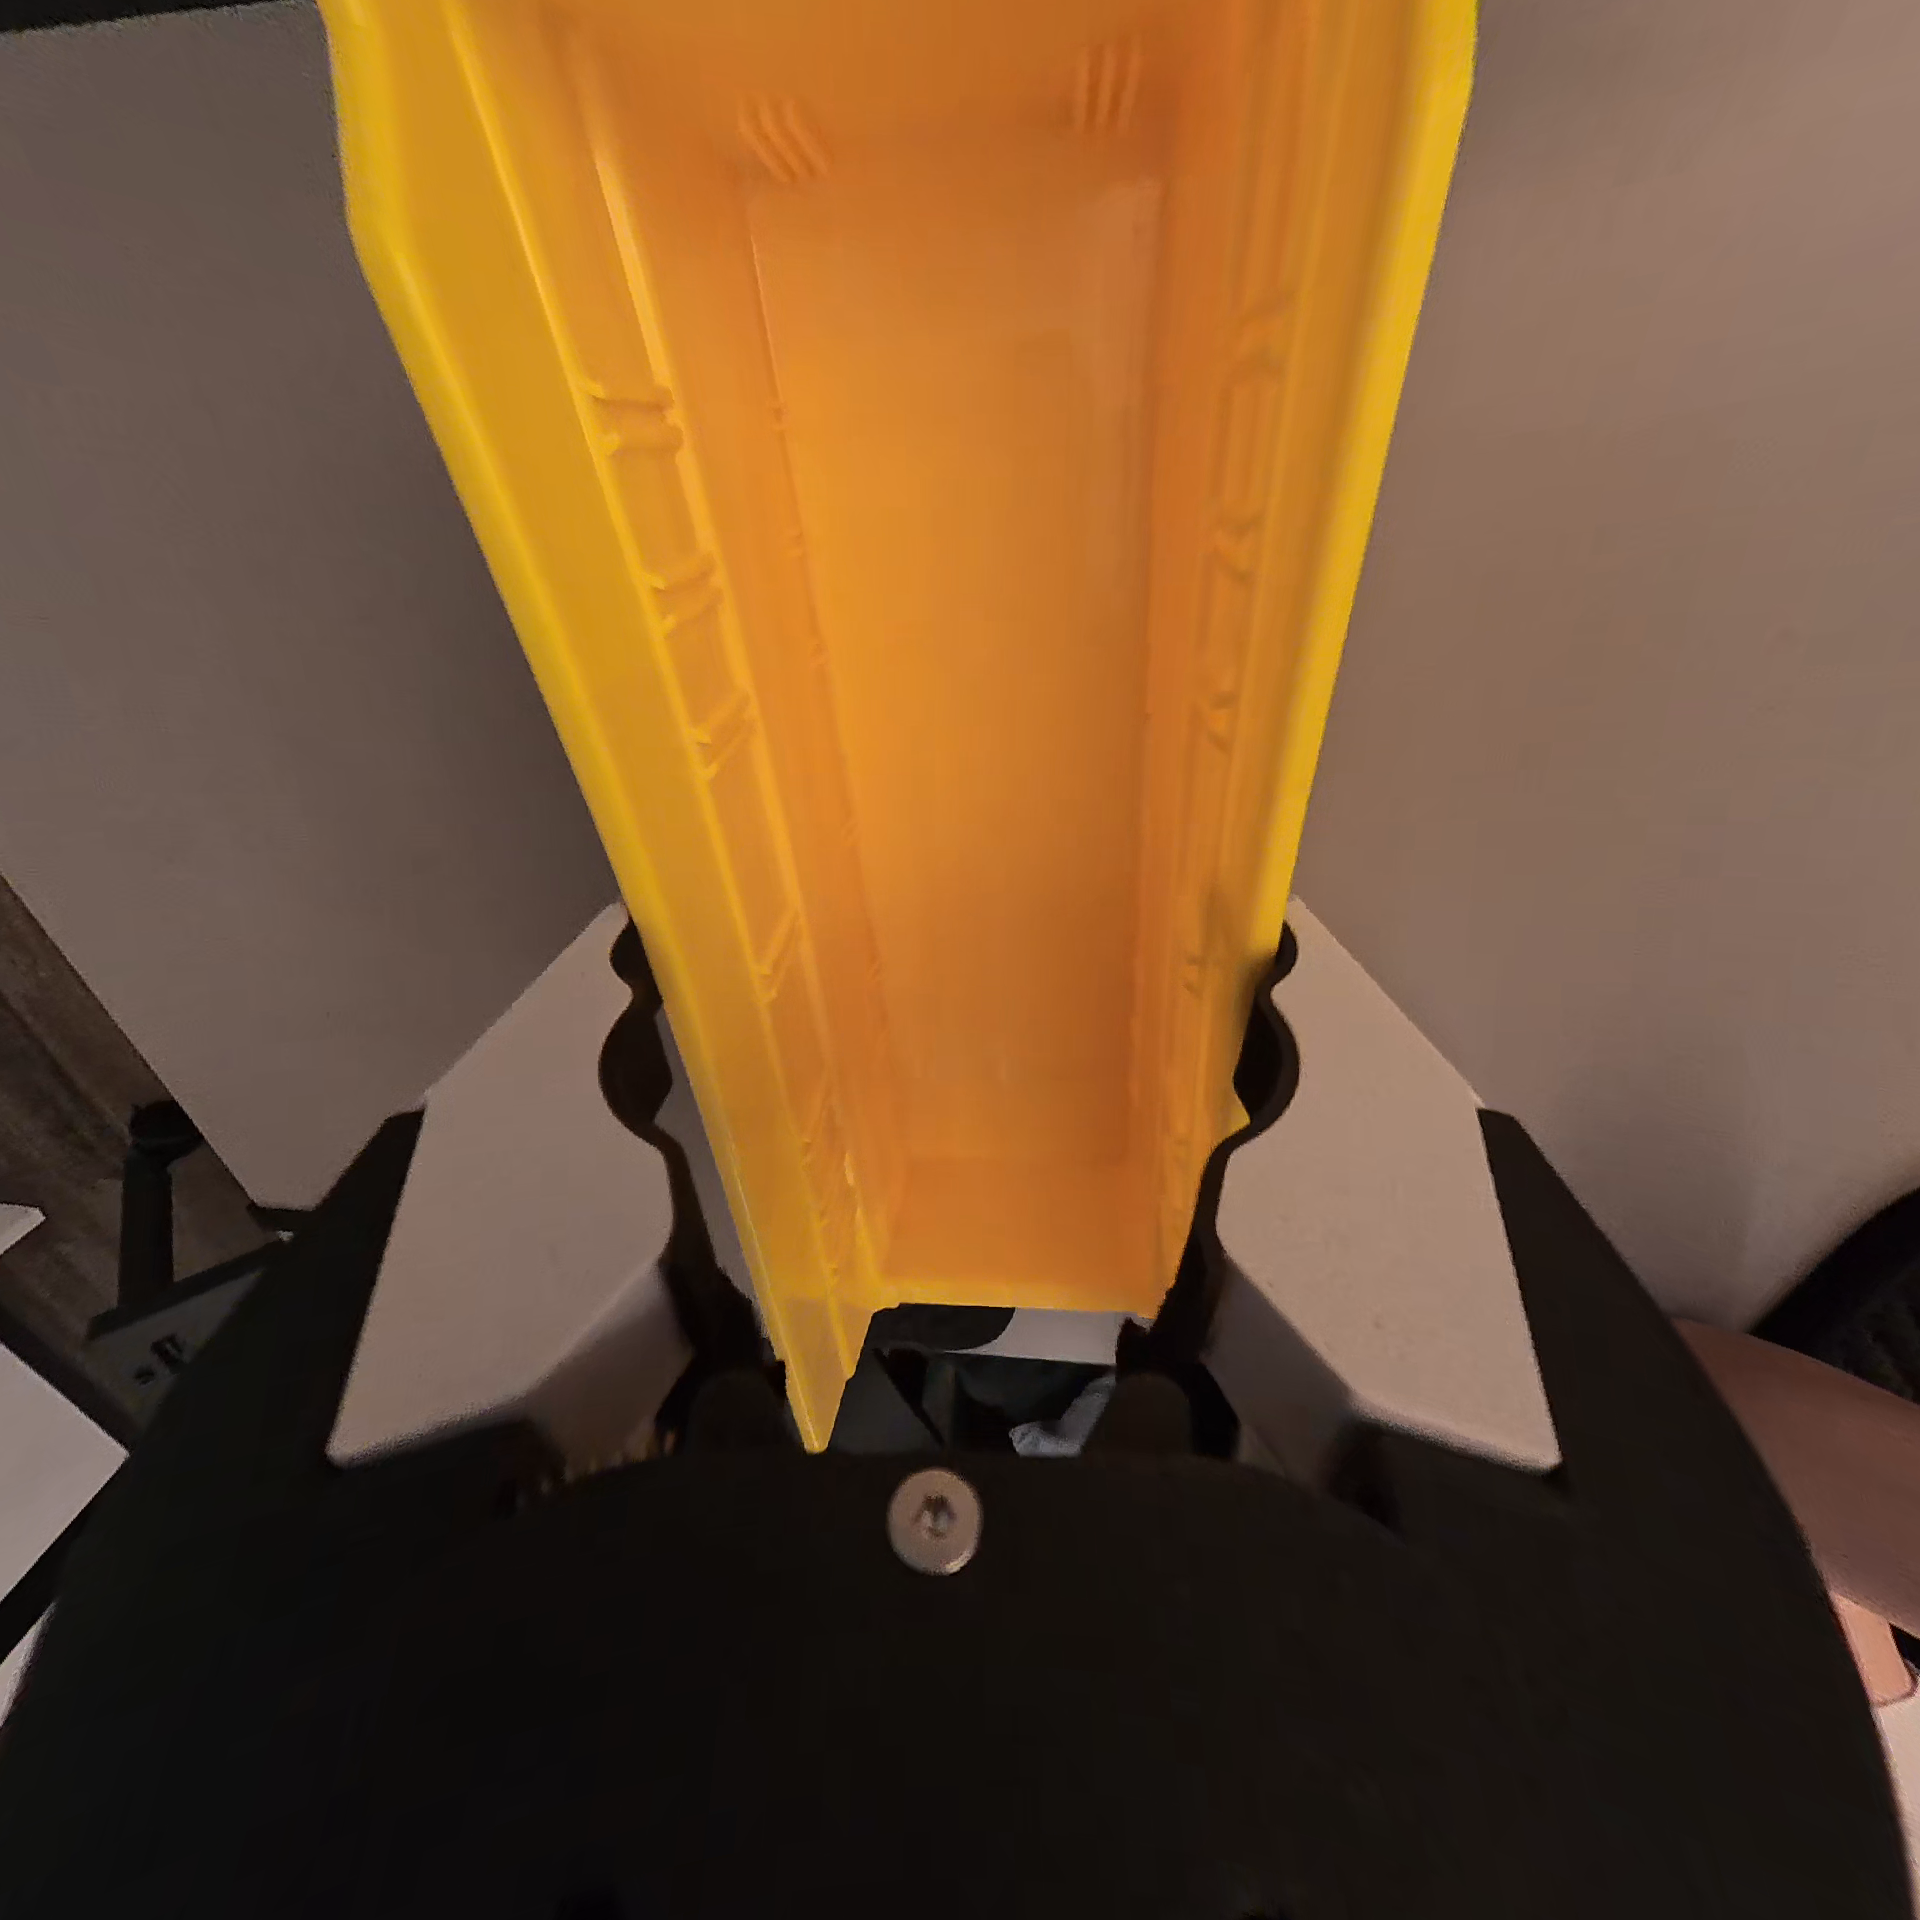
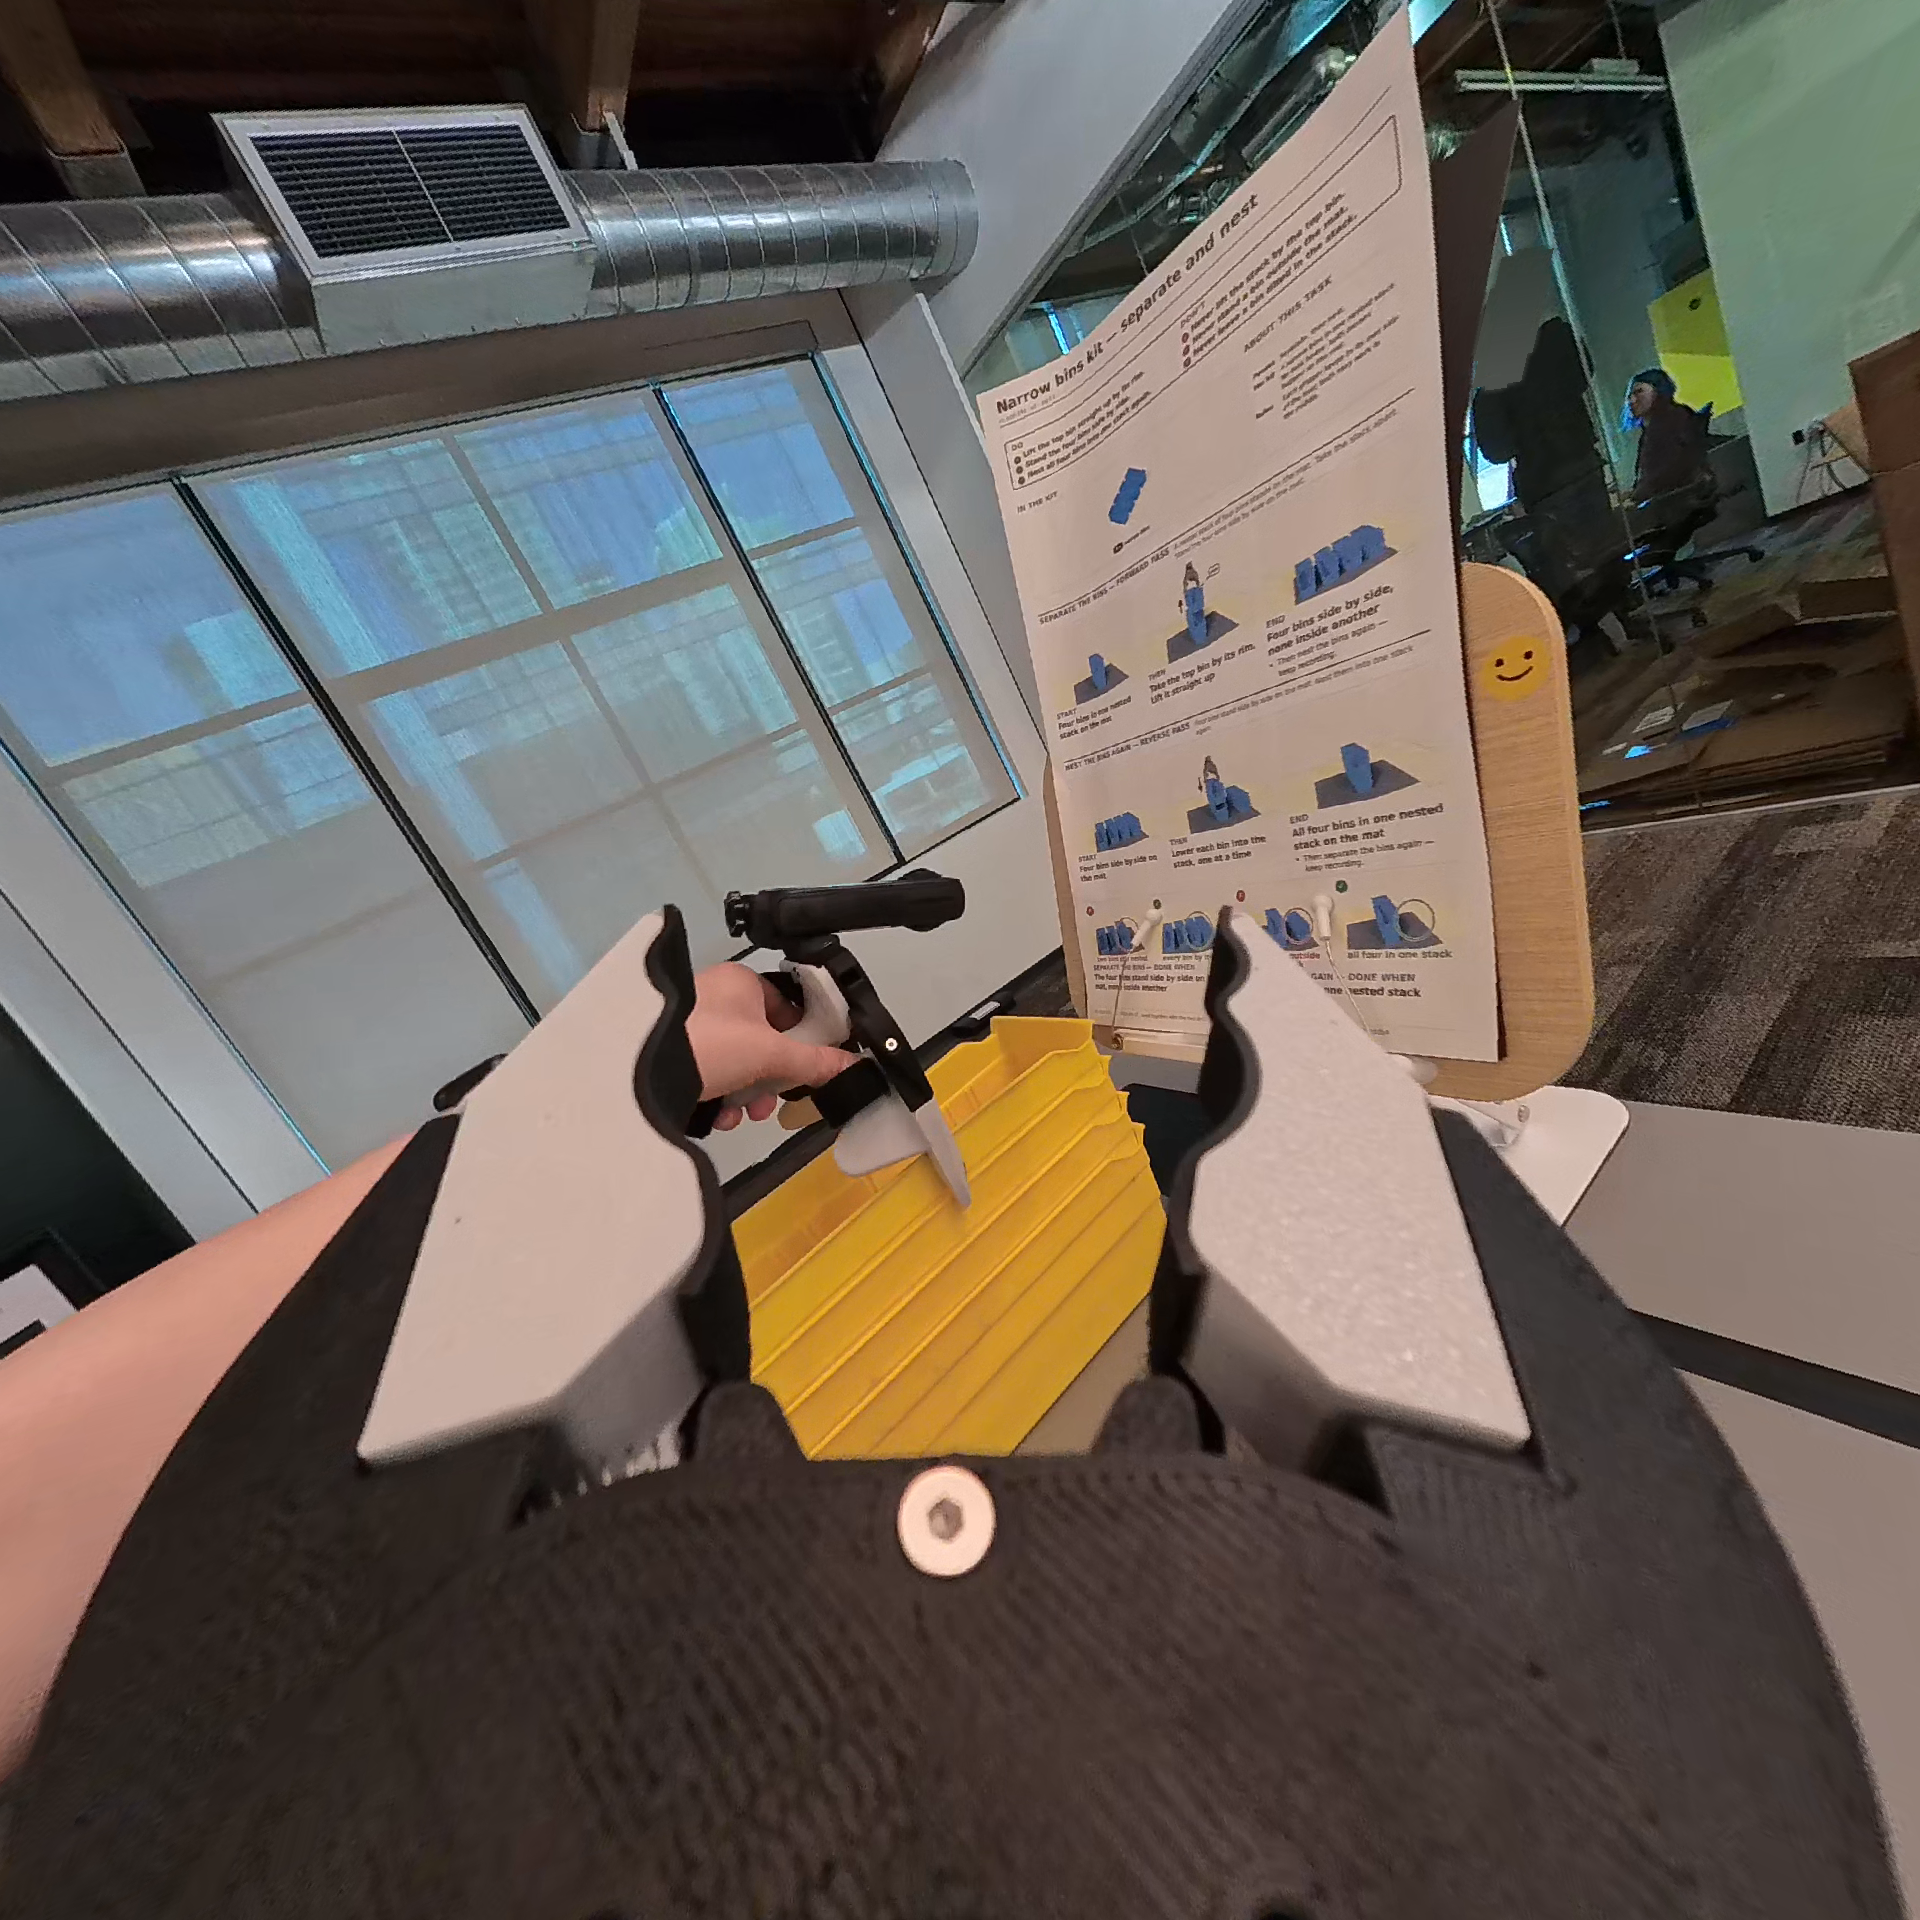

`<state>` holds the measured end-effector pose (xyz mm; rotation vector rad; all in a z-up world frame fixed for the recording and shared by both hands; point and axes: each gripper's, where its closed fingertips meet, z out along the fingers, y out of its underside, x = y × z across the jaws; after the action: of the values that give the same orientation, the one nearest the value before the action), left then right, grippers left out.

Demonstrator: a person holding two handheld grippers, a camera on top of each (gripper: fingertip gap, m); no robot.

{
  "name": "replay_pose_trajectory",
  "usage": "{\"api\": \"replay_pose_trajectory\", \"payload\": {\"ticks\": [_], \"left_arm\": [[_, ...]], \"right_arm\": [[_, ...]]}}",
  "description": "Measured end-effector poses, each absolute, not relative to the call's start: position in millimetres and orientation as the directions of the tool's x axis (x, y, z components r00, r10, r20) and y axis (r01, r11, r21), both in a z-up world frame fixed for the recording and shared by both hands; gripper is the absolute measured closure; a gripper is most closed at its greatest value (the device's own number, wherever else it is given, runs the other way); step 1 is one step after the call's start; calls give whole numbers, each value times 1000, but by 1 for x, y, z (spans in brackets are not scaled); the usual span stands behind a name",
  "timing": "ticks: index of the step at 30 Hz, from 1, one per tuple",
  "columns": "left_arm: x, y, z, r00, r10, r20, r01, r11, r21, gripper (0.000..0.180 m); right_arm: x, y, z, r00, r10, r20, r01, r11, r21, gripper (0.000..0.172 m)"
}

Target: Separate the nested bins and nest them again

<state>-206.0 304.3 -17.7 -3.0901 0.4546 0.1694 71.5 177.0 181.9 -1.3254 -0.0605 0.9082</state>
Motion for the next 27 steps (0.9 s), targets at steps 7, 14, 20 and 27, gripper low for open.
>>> {"api": "replay_pose_trajectory", "payload": {"ticks": [7, 14, 20, 27], "left_arm": [[-204, 299, -13, 945, -308, -111, -306, -951, 31, 67], [-205, 294, -3, 942, -315, -115, -311, -949, 52, 67], [-205, 289, 3, 939, -321, -126, -316, -947, 59, 66], [-204, 288, 5, 935, -329, -133, -323, -944, 65, 65]], "right_arm": [[71, 178, 181, 669, 594, -447, -532, -38, -846, 73], [70, 178, 181, 670, 596, -444, -528, -39, -848, 73], [72, 178, 181, 666, 595, -449, -533, -40, -845, 73], [75, 177, 182, 664, 595, -453, -541, -36, -840, 73]]}}
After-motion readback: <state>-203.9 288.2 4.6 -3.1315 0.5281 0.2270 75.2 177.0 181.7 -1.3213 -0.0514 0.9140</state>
